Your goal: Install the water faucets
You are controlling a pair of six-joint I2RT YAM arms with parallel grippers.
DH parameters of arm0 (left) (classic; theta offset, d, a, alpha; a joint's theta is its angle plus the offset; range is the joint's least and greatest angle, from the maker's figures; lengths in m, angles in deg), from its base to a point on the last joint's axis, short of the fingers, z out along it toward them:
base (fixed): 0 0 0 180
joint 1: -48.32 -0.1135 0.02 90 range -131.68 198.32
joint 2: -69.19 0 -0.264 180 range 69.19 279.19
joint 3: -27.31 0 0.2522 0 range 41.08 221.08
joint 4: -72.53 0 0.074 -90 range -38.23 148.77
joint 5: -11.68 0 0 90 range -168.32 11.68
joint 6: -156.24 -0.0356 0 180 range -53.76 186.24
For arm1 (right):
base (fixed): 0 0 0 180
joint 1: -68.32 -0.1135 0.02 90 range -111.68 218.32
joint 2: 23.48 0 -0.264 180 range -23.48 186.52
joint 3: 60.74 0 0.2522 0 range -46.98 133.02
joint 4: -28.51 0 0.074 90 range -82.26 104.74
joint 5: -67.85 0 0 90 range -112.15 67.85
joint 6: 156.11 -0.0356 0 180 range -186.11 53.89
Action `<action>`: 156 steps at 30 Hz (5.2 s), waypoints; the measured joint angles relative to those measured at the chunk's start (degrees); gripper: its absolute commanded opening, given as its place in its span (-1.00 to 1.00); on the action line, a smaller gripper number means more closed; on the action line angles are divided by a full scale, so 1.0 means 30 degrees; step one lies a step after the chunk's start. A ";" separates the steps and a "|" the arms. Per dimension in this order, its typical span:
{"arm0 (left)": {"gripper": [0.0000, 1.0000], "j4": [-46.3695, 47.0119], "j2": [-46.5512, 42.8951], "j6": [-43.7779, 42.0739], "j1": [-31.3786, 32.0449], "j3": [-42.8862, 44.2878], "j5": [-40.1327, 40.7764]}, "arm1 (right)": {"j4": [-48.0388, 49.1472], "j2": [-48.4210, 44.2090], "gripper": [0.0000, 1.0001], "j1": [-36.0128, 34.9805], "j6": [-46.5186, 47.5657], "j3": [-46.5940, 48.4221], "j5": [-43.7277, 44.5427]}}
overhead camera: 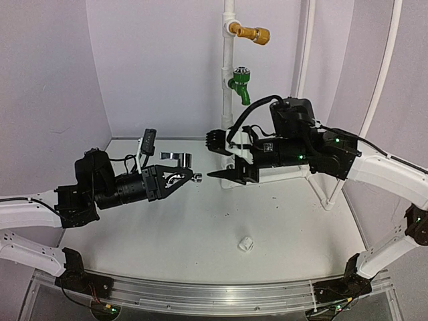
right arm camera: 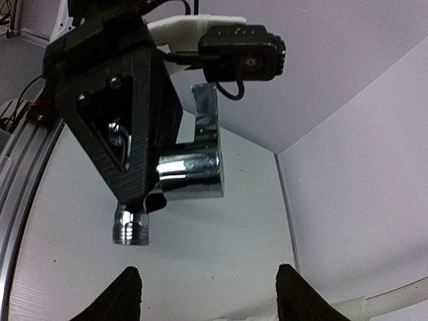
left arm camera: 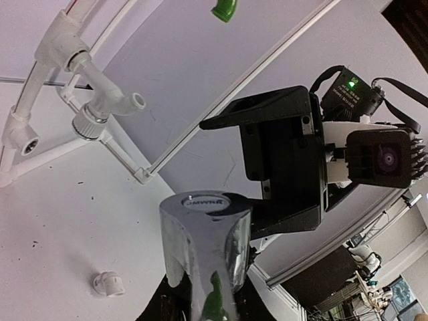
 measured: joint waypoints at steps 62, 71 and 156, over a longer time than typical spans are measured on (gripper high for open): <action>-0.50 -0.0323 0.0879 -0.0498 -0.0102 0.0696 -0.3183 | 0.0274 -0.0120 -1.00 -0.1943 0.3450 -0.1204 0.0196; -0.99 -0.0444 0.1060 -0.0630 -0.0116 0.0860 -0.3500 | 0.0199 -0.0238 -0.68 -0.1943 0.3775 -0.1236 0.0025; -1.00 -0.0451 -0.3588 -0.0654 -0.0124 -0.2441 0.3407 | -0.4081 0.6825 0.96 -0.0167 -0.3492 -0.6925 0.9055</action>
